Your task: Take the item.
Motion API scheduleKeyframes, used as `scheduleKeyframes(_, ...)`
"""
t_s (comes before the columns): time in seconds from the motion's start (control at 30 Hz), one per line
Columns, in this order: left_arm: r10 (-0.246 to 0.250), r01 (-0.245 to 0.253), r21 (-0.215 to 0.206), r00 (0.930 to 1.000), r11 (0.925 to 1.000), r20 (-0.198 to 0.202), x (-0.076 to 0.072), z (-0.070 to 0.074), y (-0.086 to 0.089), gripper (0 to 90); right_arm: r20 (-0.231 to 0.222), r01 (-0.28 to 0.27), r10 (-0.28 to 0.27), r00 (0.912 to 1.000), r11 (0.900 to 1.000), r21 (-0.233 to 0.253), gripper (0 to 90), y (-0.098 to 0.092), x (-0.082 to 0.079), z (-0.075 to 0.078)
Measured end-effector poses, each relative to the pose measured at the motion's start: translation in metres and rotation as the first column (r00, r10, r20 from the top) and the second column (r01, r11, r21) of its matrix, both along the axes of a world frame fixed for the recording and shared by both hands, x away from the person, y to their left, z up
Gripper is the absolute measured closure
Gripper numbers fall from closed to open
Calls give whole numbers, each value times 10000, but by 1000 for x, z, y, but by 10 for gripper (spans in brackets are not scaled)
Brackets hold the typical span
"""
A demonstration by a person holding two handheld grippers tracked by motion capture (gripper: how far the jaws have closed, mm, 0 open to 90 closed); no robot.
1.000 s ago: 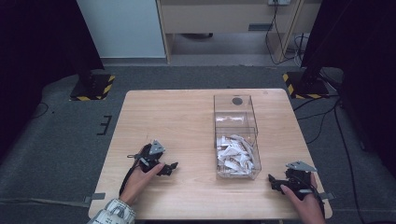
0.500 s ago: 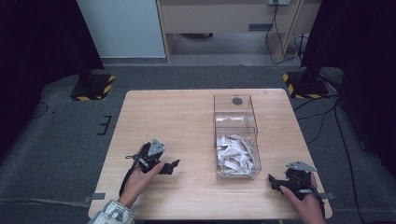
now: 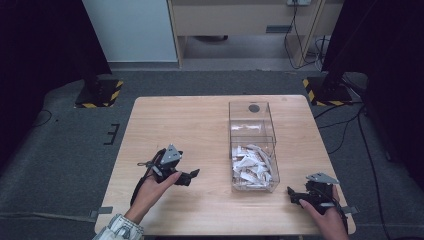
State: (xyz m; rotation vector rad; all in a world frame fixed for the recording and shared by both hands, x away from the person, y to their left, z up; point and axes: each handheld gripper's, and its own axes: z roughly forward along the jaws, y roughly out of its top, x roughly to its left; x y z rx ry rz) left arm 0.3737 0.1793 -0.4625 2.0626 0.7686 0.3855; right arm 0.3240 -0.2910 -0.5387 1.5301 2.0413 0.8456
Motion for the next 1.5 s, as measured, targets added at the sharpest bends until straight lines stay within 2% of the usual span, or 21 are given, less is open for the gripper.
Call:
scheduleKeyframes(0.23, -520, 522, -77, 9983, 9986, 246, 4, 19, -15, 50, 3, 1, -1, 10000, 10000, 3, 8, 0, 0, 0)
scheduleKeyframes(0.47, -673, 670, 71, 9961, 9977, 578, 13, 36, -34, 57, 0, 0, 0, 10000, 10000, 5, 8, 0, 0, 0)
scheduleKeyframes(0.53, -743, 739, 79, 9958, 9972, 544, 15, 39, -39, 72, -1, -1, 1, 10000, 10000, 6, 8, 0, 0, 0)
scheduleKeyframes(0.63, -738, 735, 78, 9957, 9973, 556, 18, 43, -45, 84, -3, -1, 1, 10000, 10000, 6, 8, 0, 0, 0)
scheduleKeyframes(0.9, -1320, 1327, -91, 9899, 9911, 524, 25, 48, -62, 136, -13, 14, -14, 10000, 10000, 20, 8, 0, 0, 0)
scheduleKeyframes(1.23, -1333, 1351, -168, 9877, 9907, 818, 26, 53, -73, 118, -12, 14, -14, 10000, 10000, 18, 8, 0, 0, 0)
scheduleKeyframes(1.3, -1446, 1465, -202, 9865, 9890, 776, 26, 56, -76, 120, -12, 13, -13, 10000, 10000, 18, 8, 0, 0, 0)
scheduleKeyframes(1.37, -1721, 1731, -74, 9824, 9849, 732, 24, 58, -81, 138, 0, -1, 1, 10000, 10000, 8, 8, 0, 0, 0)
scheduleKeyframes(1.5, -1829, 1840, -86, 9803, 9829, 744, 24, 60, -89, 134, 0, -4, 4, 10000, 10000, 7, 8, 0, 0, 0)
